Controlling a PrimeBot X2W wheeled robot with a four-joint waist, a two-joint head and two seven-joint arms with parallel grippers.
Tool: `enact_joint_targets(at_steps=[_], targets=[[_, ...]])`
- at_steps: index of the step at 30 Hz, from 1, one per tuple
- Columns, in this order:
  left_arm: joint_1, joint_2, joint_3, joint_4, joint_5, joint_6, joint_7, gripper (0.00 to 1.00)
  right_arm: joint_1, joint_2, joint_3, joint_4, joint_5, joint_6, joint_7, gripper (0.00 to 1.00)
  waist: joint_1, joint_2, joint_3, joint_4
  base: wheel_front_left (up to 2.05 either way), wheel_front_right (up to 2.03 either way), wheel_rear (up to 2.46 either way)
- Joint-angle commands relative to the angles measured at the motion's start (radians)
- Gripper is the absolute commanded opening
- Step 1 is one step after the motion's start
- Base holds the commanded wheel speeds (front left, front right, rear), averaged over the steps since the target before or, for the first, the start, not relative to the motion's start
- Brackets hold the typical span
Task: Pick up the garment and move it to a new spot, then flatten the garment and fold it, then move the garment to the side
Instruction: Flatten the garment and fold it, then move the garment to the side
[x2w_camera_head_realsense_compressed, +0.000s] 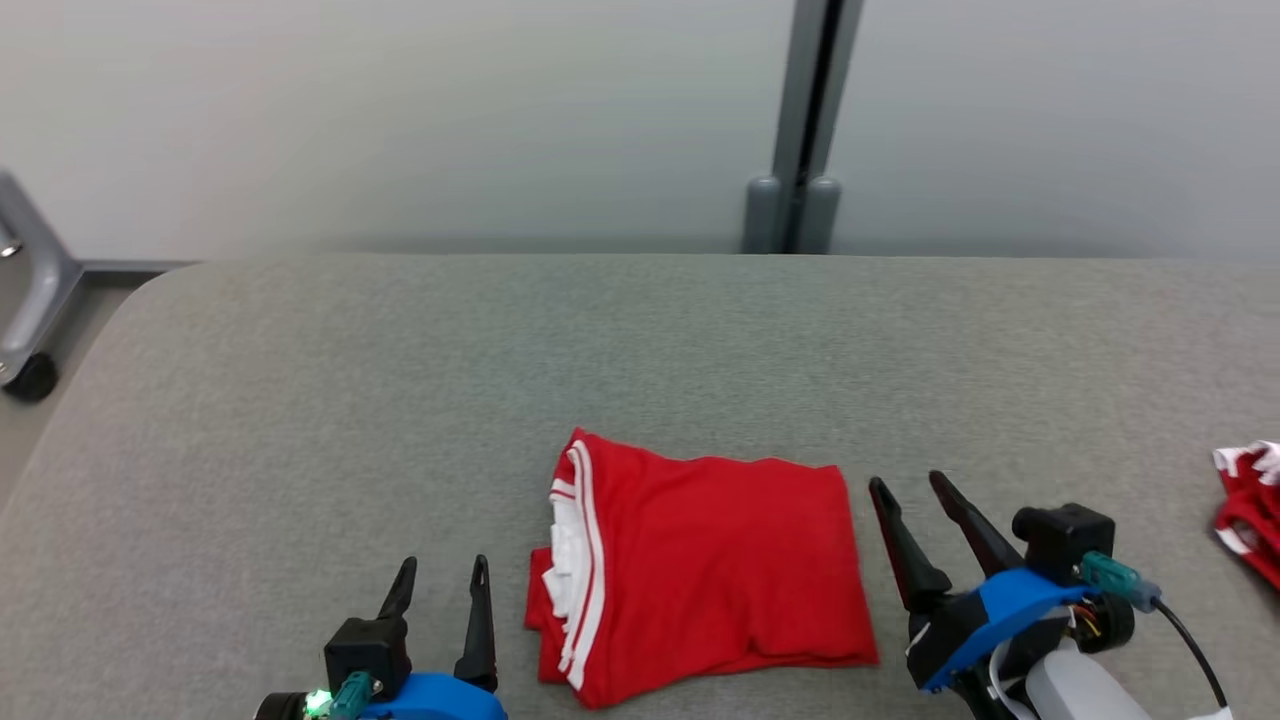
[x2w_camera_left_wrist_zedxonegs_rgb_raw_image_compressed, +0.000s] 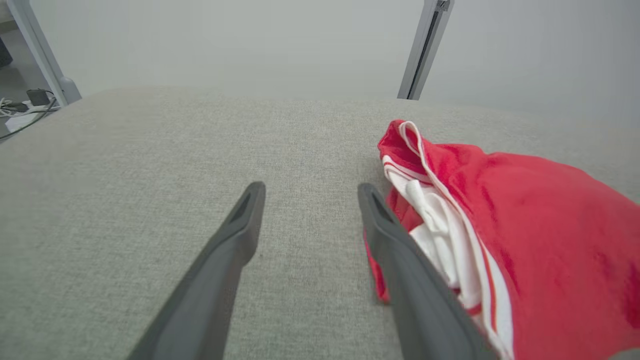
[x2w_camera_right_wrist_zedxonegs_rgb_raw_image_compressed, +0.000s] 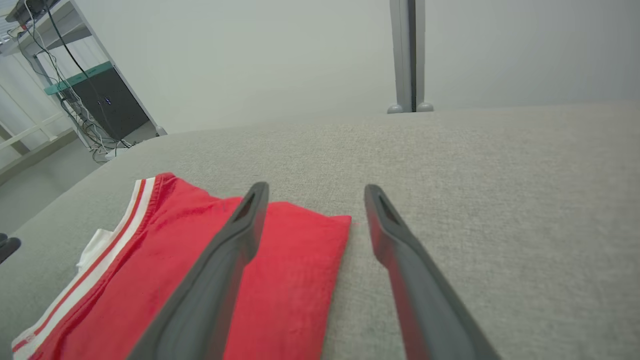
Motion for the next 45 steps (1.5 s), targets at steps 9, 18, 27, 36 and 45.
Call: enact_joint_targets(at_steps=[9, 18, 27, 36, 45], targets=[[0.031, 0.001, 0.046, -0.008, 0.02, -0.004, 0.0, 1.0, 0.089, 0.018, -0.097, 0.014, -0.144, 0.0, -0.003, 1.0, 0.0, 0.0, -0.041, -0.093, 0.0, 0.0, 0.0], [0.075, 0.001, 0.046, -0.017, 0.005, 0.019, 0.0, 1.0, 0.142, 0.044, -0.16, 0.013, -0.258, 0.0, -0.003, 1.0, 0.0, 0.0, -0.058, -0.13, 0.0, 0.0, 0.0], [0.072, 0.001, 0.028, -0.017, -0.005, 0.026, 0.0, 1.0, 0.142, 0.064, -0.179, 0.005, -0.29, 0.0, -0.003, 1.0, 0.0, 0.0, -0.048, -0.121, 0.0, 0.0, 0.0], [0.043, 0.001, -0.012, -0.019, -0.014, 0.019, 0.0, 1.0, 0.055, 0.079, -0.109, 0.055, -0.263, 0.0, -0.003, 1.0, 0.0, 0.0, 0.019, -0.031, 0.0, 0.0, 0.0], [0.03, 0.0, -0.02, -0.027, 0.002, 0.016, 0.0, 1.0, -0.061, 0.094, -0.121, 0.235, -0.336, 0.0, -0.003, 1.0, 0.0, 0.0, 0.078, 0.066, 0.0, 0.0, 0.0]])
